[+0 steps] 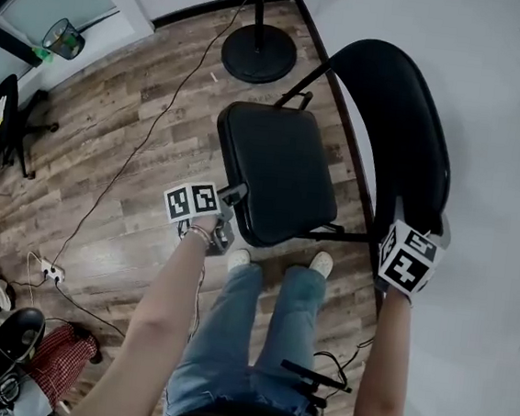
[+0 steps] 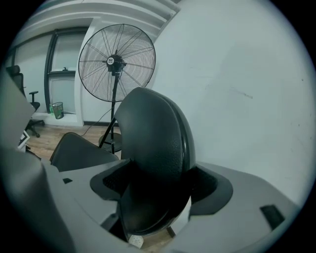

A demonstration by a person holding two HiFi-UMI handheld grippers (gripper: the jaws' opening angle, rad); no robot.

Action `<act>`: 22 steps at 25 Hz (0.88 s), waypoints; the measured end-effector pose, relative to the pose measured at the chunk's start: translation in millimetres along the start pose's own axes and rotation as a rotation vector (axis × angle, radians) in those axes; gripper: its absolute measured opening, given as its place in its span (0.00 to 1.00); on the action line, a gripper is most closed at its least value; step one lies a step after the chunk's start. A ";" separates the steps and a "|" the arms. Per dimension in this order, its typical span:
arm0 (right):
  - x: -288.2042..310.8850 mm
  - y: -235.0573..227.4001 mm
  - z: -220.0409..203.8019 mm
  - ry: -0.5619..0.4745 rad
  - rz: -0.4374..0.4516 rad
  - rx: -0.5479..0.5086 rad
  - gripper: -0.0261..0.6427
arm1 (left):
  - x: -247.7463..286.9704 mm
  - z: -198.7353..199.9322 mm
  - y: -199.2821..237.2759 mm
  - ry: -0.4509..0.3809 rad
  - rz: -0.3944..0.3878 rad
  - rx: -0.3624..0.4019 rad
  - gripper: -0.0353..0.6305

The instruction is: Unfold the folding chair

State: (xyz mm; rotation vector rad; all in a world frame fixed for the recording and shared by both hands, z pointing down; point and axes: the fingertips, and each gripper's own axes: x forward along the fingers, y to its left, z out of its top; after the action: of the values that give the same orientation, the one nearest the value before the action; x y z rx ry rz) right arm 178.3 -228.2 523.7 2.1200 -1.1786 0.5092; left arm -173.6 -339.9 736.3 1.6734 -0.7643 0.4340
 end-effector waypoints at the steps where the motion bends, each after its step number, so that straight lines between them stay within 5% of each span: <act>1: -0.5 2.6 -0.7 0.001 -0.002 -0.001 0.55 | -1.1 -0.3 4.8 -0.001 -0.006 -0.004 0.33; 16: -1.1 30.9 -20.0 0.008 -0.044 0.013 0.57 | -12.1 -7.5 79.4 0.001 -0.078 -0.057 0.32; 22: 6.6 44.0 -29.4 0.021 -0.027 0.023 0.57 | -18.9 -9.1 126.1 -0.007 -0.013 -0.052 0.31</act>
State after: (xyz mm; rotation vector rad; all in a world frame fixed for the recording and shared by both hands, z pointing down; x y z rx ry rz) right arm 143.6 -228.4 564.1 2.1420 -1.1361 0.5344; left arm -272.9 -338.8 816.9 1.6315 -0.7638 0.3961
